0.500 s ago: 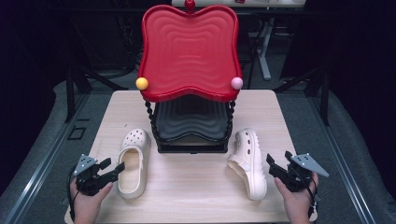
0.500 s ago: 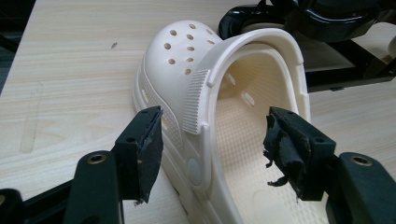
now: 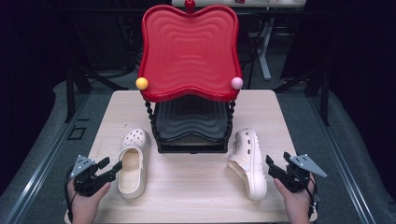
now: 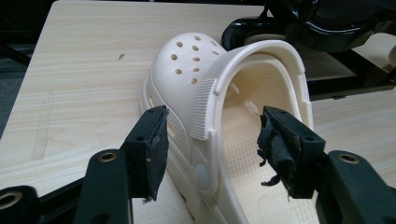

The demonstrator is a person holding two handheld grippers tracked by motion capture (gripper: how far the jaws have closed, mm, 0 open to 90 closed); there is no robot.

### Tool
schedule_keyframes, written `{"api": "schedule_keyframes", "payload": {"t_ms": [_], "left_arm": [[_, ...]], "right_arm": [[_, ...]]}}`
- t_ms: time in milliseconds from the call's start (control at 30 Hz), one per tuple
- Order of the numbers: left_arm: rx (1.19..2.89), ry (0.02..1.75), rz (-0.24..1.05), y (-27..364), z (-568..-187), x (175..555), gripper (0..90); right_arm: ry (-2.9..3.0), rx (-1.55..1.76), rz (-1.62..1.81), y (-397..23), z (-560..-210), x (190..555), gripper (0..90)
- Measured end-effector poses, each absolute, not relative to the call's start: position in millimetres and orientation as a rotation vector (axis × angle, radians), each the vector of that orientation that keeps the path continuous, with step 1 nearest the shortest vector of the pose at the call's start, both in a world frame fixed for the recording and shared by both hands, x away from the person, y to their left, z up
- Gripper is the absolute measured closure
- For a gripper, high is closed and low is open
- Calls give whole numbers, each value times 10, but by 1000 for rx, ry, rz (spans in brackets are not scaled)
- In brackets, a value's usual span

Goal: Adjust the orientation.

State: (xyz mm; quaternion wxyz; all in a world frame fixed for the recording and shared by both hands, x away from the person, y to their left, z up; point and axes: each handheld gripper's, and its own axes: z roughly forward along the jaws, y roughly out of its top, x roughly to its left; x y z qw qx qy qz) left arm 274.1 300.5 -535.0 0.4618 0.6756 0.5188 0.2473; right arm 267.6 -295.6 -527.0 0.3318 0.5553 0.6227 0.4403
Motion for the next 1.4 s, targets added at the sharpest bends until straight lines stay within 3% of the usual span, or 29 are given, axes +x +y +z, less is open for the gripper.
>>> {"api": "schedule_keyframes", "payload": {"t_ms": [67, 267, 467, 633, 867, 1133, 1400], "left_arm": [[1666, 1287, 615, 2978, -5353, 2750, 437], [1671, 1327, 613, 2932, -5348, 2754, 448], [1663, 1380, 598, 2861, -5359, 2849, 588], [1731, 1382, 711, 2732, -5350, 2979, 639], [1746, 1337, 799, 2601, -5253, 2940, 647], [1699, 1324, 755, 2664, -5190, 2832, 644], [1759, 1286, 750, 2628, -5225, 2804, 575]], "right_arm": [[1624, 1448, 1174, -2965, -5282, 2677, 378], [1609, 1451, 1208, -2972, -5269, 2654, 431], [1599, 1454, 1219, -2954, -5252, 2641, 462], [1586, 1467, 1239, -2951, -5224, 2616, 514], [1580, 1504, 1248, -2999, -5247, 2619, 525], [1579, 1523, 1256, -3039, -5252, 2626, 525], [1589, 1541, 1262, -3045, -5278, 2649, 523]]}}
